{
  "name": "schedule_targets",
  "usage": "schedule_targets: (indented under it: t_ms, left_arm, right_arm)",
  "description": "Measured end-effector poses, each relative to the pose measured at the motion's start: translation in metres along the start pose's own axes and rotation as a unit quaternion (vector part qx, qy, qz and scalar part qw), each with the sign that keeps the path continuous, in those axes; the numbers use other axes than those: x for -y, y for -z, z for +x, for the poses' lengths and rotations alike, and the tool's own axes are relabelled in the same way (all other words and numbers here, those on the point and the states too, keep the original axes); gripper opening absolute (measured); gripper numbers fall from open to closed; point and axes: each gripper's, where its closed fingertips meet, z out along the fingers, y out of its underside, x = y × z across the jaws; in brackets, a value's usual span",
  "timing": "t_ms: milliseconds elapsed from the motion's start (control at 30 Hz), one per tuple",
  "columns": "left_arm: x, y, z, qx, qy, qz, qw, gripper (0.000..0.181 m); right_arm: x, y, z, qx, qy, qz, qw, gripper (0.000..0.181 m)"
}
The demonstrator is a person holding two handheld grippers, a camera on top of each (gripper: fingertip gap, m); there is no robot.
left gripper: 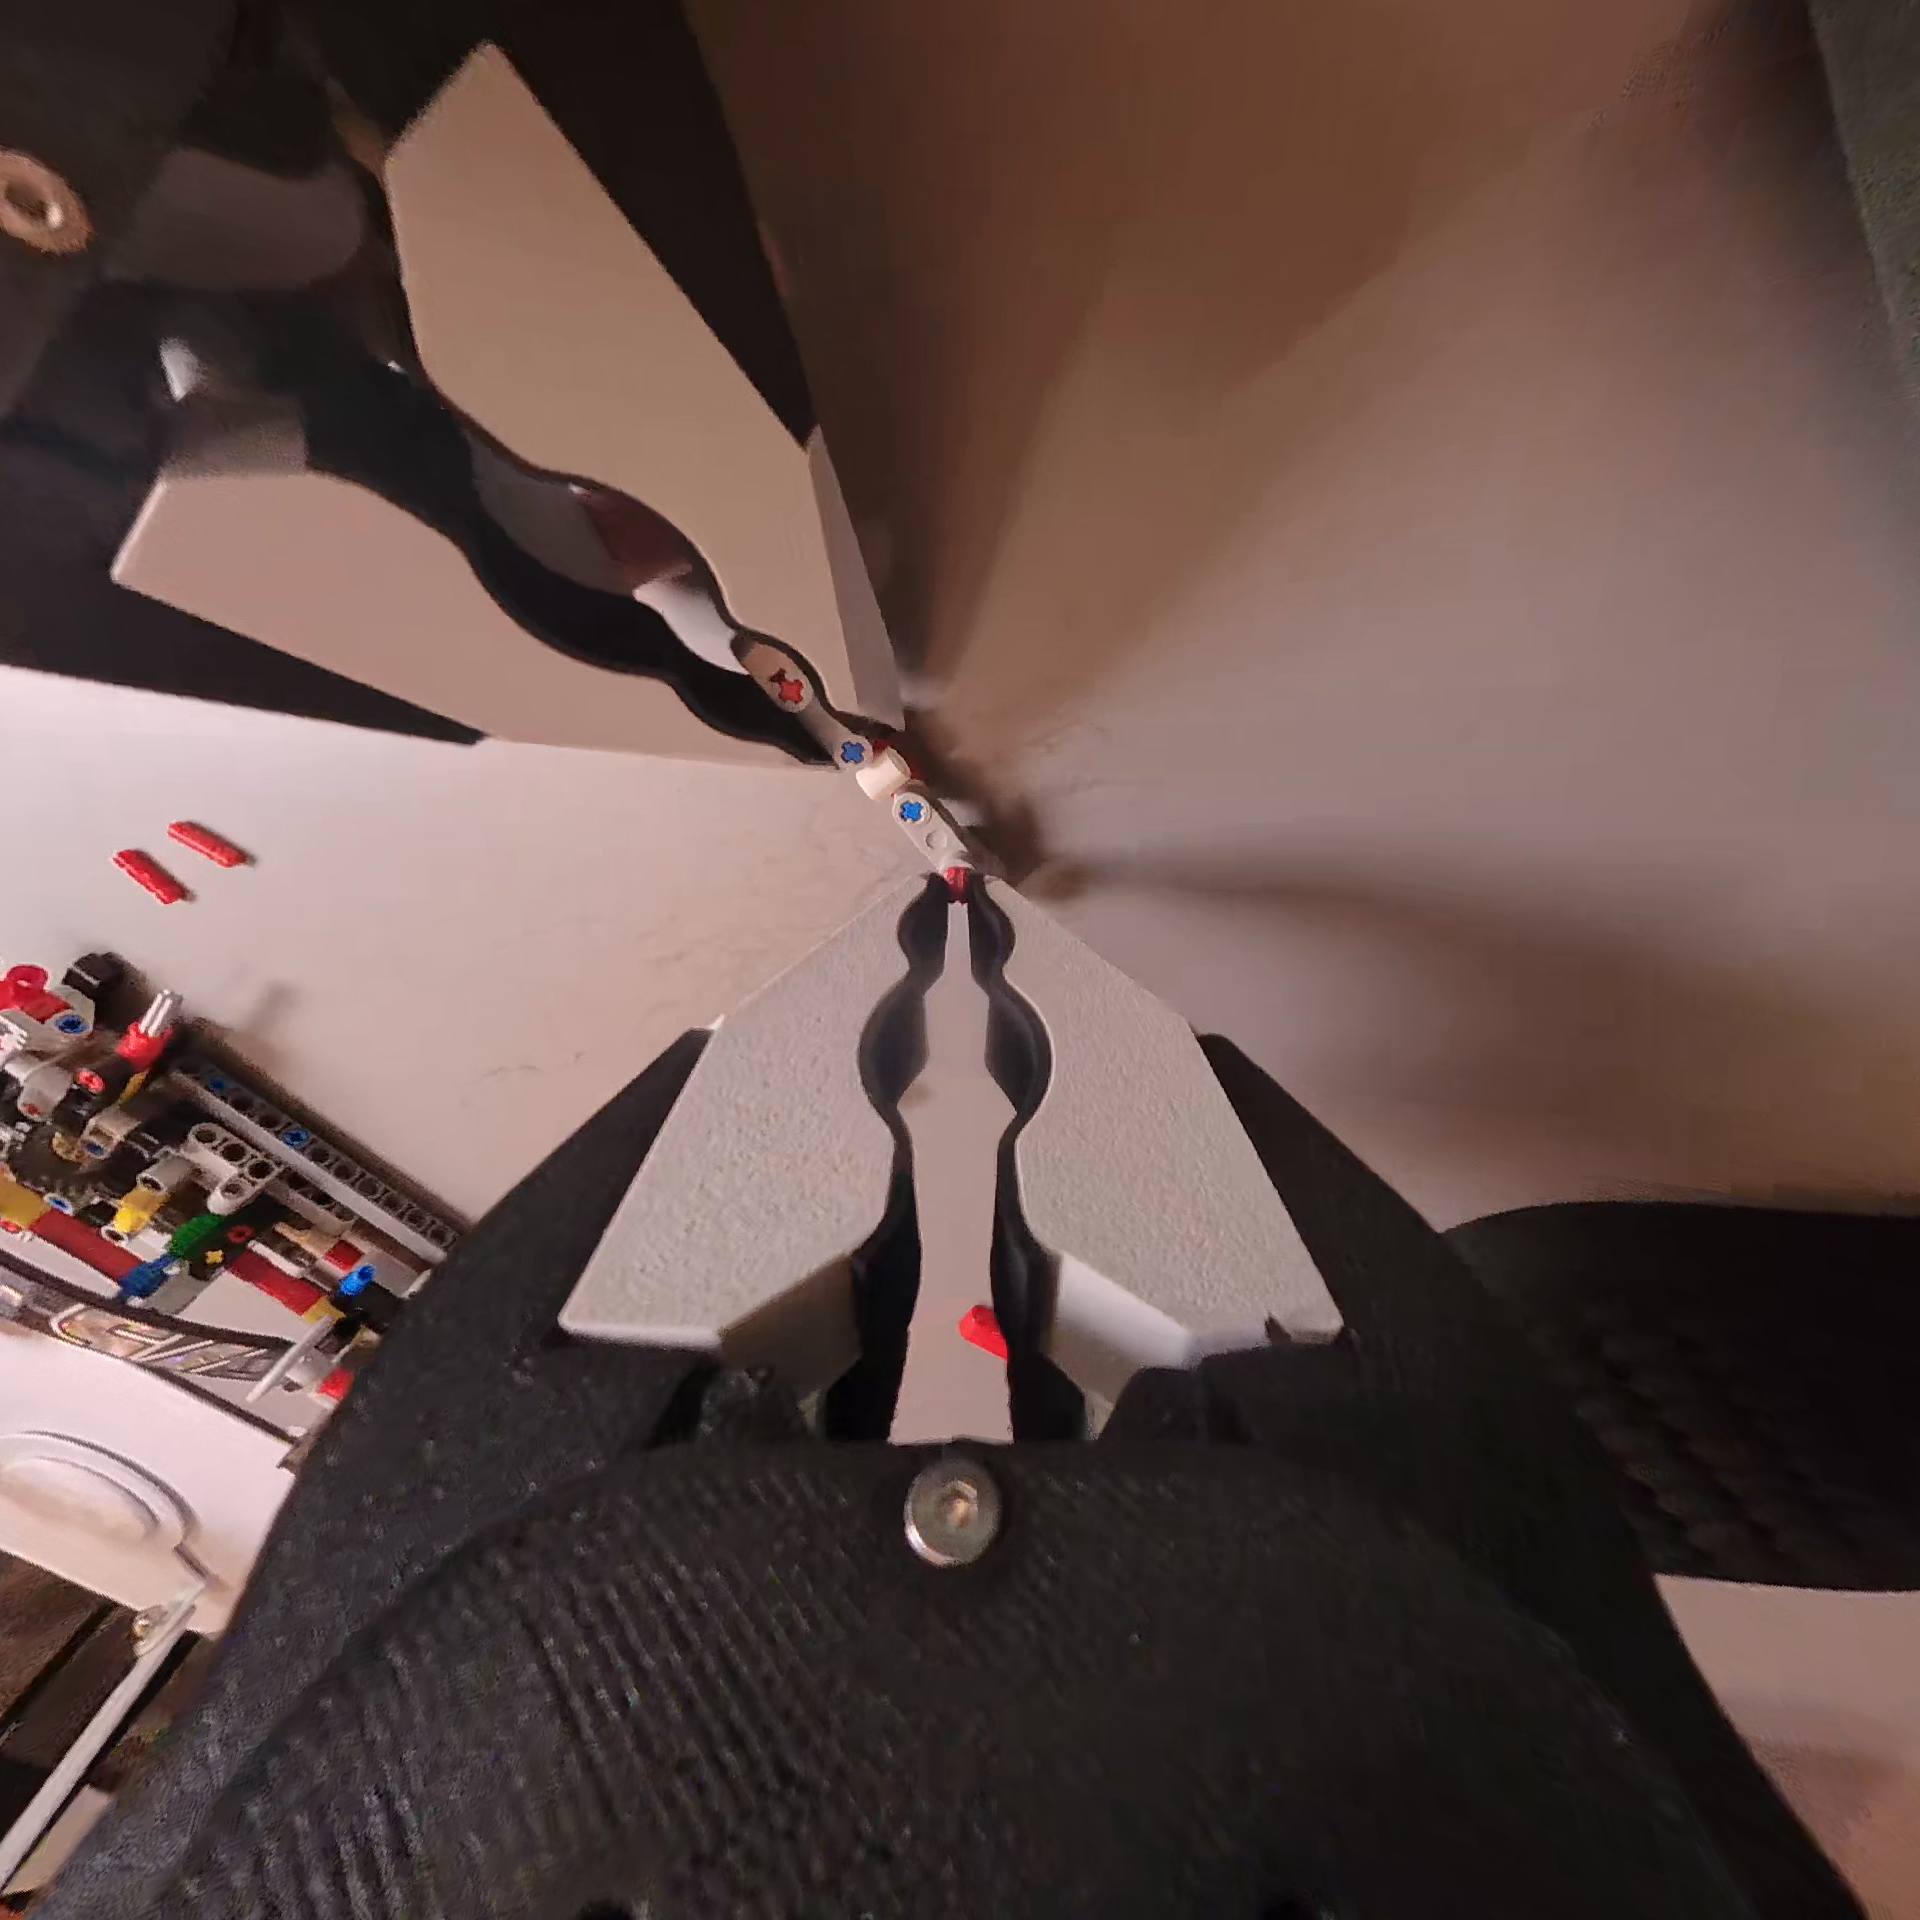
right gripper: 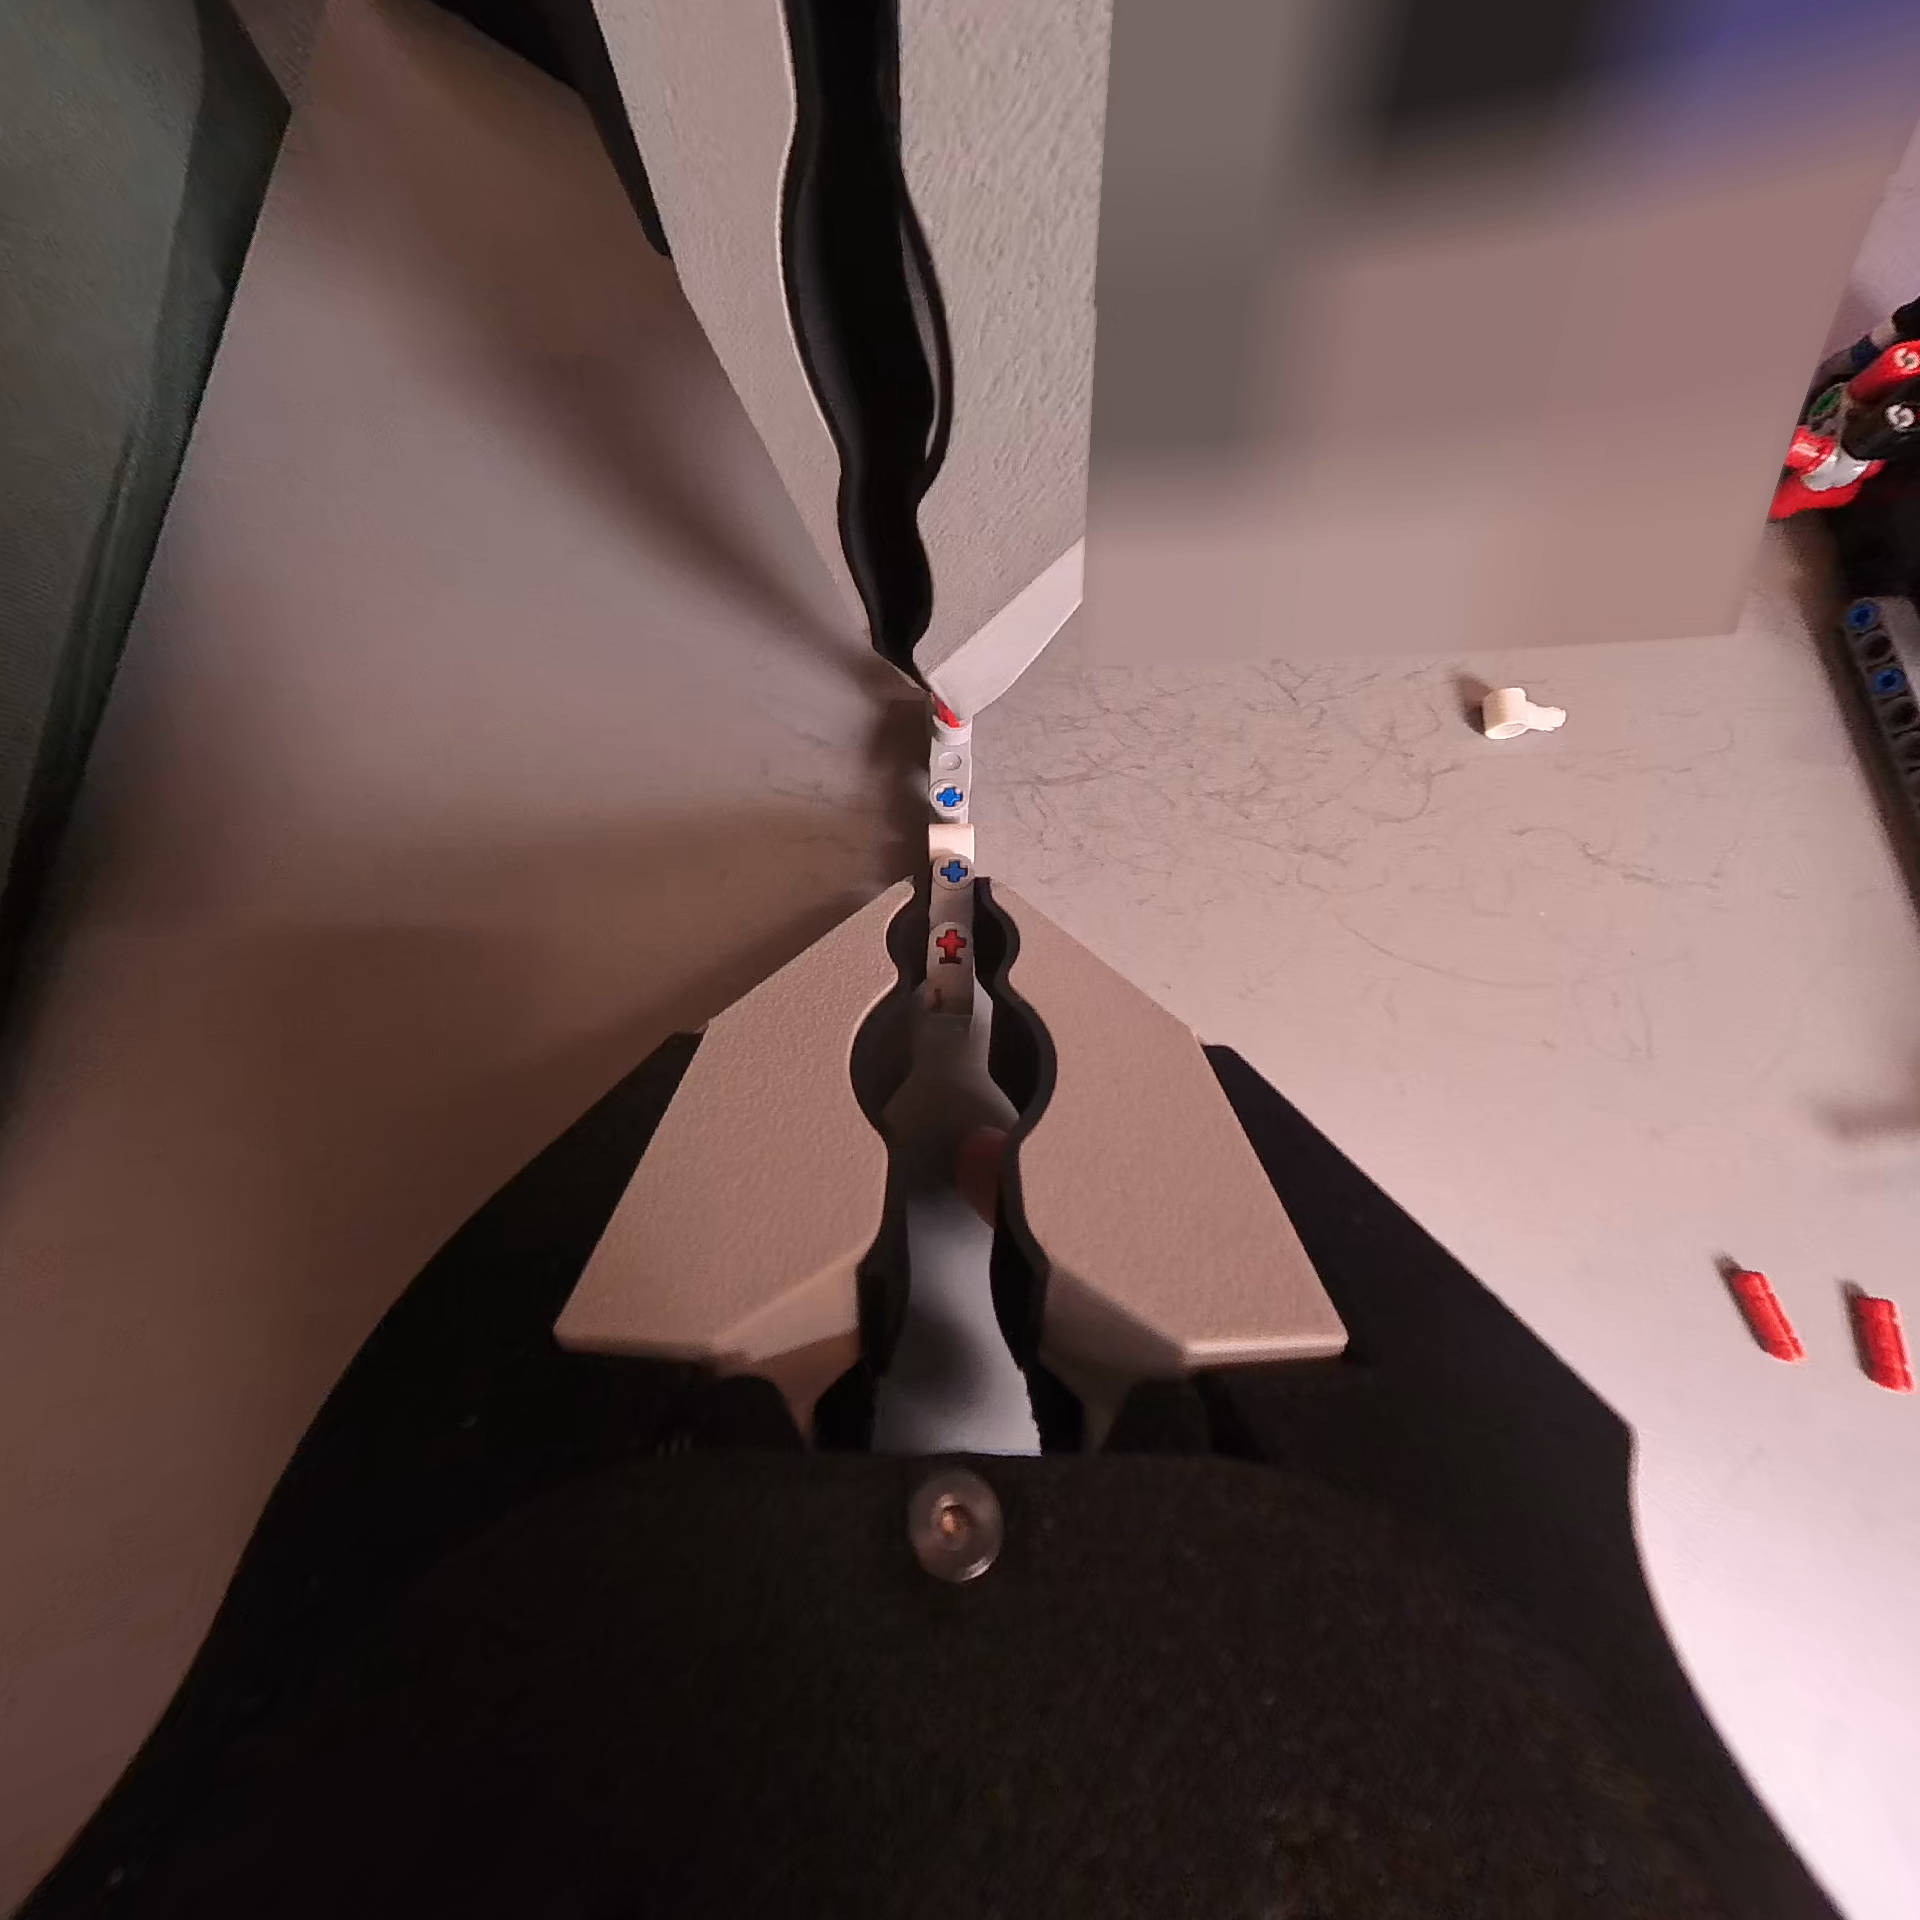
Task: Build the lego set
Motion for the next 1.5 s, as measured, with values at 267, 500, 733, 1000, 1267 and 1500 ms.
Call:
schedule_targets:
  t_ms: [267,500,733,1000,1267,1500]
  left_arm:
    - [0.0013,-0.0002,0.0000,-0.034,-0.012,0.042,0.998,0.002]
    - [0.0017,0.0000,-0.0003,-0.069,0.017,0.094,0.993,0.002]
    - [0.0032,-0.0001,-0.0003,-0.090,0.027,0.127,0.987,0.002]
    - [0.0032,0.0000,-0.0007,-0.104,0.050,0.134,0.984,0.002]
    - [0.0020,0.0000,-0.0037,-0.133,0.145,0.141,0.970,0.002]
    - [0.0028,0.0003,-0.0042,-0.111,0.152,0.142,0.972,0.002]
  right_arm:
    - [-0.0004,0.0006,0.0000,0.011,-0.008,0.005,1.000,0.006]
    - [-0.0005,0.0007,0.0001,0.016,-0.012,0.008,1.000,0.006]
    - [-0.0007,0.0015,-0.0023,0.016,0.017,0.008,1.000,0.006]
    - [-0.0009,0.0017,-0.0012,0.010,0.042,0.007,0.999,0.006]
    - [-0.0010,0.0025,0.0006,0.024,0.041,0.020,0.999,0.006]
    - [-0.0004,0.0037,0.0009,0.029,0.043,0.031,0.998,0.007]
